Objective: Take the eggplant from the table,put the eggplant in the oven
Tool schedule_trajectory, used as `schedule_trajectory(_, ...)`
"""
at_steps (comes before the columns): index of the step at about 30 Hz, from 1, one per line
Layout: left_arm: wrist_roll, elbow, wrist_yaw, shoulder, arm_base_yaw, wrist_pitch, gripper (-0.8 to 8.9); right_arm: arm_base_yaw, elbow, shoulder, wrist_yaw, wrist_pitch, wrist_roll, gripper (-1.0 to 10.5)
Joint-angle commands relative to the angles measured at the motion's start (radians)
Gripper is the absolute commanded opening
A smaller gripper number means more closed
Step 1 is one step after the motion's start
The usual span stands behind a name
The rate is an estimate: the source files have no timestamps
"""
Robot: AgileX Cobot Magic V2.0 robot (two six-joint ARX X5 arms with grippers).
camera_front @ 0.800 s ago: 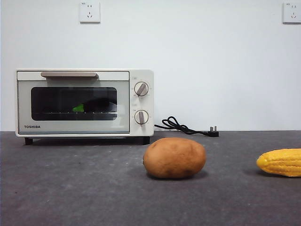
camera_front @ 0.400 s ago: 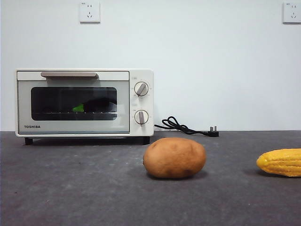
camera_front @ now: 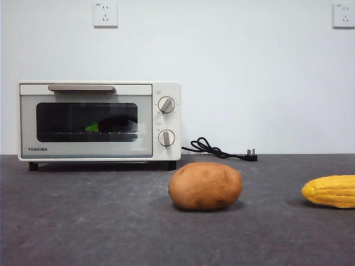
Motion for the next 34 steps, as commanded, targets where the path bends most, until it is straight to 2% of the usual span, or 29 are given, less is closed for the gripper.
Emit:
schedule_trajectory(1,-0.006,-0.008,0.003,0.000,-0.003,0.011,-0.04,-0.089,-0.003,-0.048,0.003,-0.010,-0.038,0.0)
schedule_trajectory(6,-0.006,-0.008,0.003,0.000,-0.003,0.011,-0.04,-0.335,-0.003,-0.165,-0.057,0.103,-0.037,0.0)
schedule_trajectory(9,-0.006,-0.008,0.003,0.000,-0.003,0.011,-0.04,-0.469,-0.003,-0.244,-0.039,0.153,-0.052,0.0)
schedule_trajectory(14,-0.006,-0.008,0.003,0.000,-0.003,0.012,-0.04,-0.597,-0.003,-0.356,0.007,0.186,-0.147,0.0)
schedule_trajectory(21,-0.006,-0.008,0.003,0.000,-0.003,0.012,-0.04,-0.687,-0.018,-0.465,-0.001,0.196,-0.143,0.0)
schedule_trajectory(25,-0.006,-0.008,0.003,0.000,-0.003,0.012,-0.04,-0.707,-0.113,-0.534,-0.007,0.297,-0.142,0.0)
schedule_trajectory(34,-0.006,-0.008,0.003,0.000,-0.003,0.012,-0.04,-0.726,-0.664,-0.784,-0.012,0.755,-0.138,0.0)
